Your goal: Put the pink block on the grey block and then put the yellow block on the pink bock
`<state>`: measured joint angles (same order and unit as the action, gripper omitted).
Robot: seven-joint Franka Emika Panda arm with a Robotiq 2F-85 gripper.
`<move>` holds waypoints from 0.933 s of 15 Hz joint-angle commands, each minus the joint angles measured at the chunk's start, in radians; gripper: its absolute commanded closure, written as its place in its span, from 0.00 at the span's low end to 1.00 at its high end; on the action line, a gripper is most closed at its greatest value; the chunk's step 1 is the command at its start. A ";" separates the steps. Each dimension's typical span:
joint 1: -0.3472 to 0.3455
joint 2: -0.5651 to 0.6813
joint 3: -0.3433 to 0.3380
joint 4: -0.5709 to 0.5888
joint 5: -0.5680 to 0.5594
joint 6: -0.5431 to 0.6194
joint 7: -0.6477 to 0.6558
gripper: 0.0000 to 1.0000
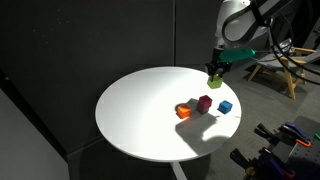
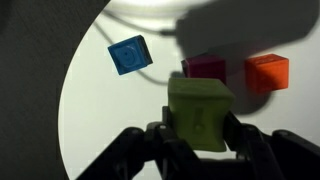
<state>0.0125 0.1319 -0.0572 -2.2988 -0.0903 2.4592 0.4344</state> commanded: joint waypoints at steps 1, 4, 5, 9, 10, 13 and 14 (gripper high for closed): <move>0.010 0.047 0.005 0.057 -0.002 -0.004 0.012 0.75; 0.024 0.083 0.004 0.085 -0.006 -0.008 0.012 0.75; 0.028 0.098 0.002 0.095 -0.006 -0.010 0.012 0.75; 0.039 0.148 -0.003 0.121 -0.001 -0.012 0.002 0.75; 0.041 0.159 -0.004 0.125 0.000 -0.010 -0.001 0.75; 0.043 0.183 -0.007 0.139 0.003 -0.011 -0.007 0.75; 0.043 0.190 -0.008 0.142 0.004 -0.012 -0.008 0.75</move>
<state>0.0486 0.2969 -0.0555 -2.1907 -0.0903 2.4591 0.4342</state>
